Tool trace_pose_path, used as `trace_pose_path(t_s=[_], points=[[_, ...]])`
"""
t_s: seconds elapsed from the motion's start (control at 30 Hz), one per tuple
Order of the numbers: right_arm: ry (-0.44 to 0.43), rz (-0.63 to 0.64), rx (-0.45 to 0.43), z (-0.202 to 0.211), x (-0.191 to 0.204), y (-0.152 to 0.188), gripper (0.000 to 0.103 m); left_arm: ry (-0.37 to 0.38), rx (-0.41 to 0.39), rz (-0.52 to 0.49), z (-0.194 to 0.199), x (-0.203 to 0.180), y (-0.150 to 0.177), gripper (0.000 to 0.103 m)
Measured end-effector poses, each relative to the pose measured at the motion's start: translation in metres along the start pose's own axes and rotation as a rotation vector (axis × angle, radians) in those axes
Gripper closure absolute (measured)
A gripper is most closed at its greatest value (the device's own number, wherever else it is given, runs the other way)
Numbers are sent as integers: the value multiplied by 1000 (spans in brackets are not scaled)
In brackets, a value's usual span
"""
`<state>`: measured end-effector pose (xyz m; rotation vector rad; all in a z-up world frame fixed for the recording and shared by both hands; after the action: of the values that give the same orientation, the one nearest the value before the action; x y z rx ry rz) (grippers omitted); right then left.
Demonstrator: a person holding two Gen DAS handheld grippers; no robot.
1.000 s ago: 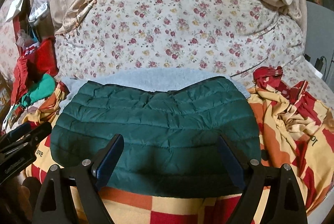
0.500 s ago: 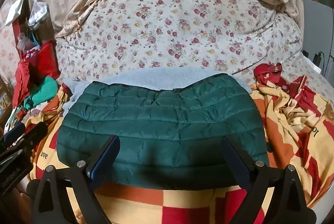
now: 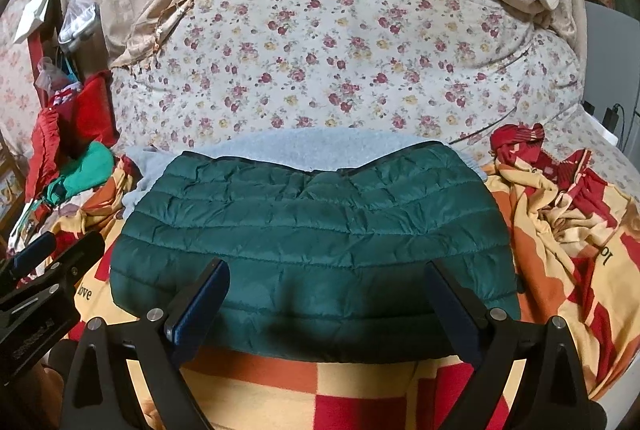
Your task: Fold large clothes
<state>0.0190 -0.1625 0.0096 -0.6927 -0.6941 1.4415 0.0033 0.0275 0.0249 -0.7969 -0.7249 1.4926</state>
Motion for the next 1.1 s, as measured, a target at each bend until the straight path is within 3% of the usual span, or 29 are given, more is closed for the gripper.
trace_pose_path(t_s=[0.5, 1.1], points=[[9, 13, -5, 0, 2, -1, 7, 2, 30, -5, -12, 2, 6, 19], [6, 23, 22, -35, -7, -10, 7, -15, 58, -27, -49, -2, 1, 19]])
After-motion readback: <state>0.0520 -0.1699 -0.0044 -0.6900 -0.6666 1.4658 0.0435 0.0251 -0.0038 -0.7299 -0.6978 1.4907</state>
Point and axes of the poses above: each gripper's, at about its wrist camera, not at the fingertips, and z roughly against the way its jaws point, x to its left, y to its underside, the point moved 9 cm from there along -z, roughly the way its jaws point, and after that the axes turned 5 degrees about y, right-handed, at the moved point
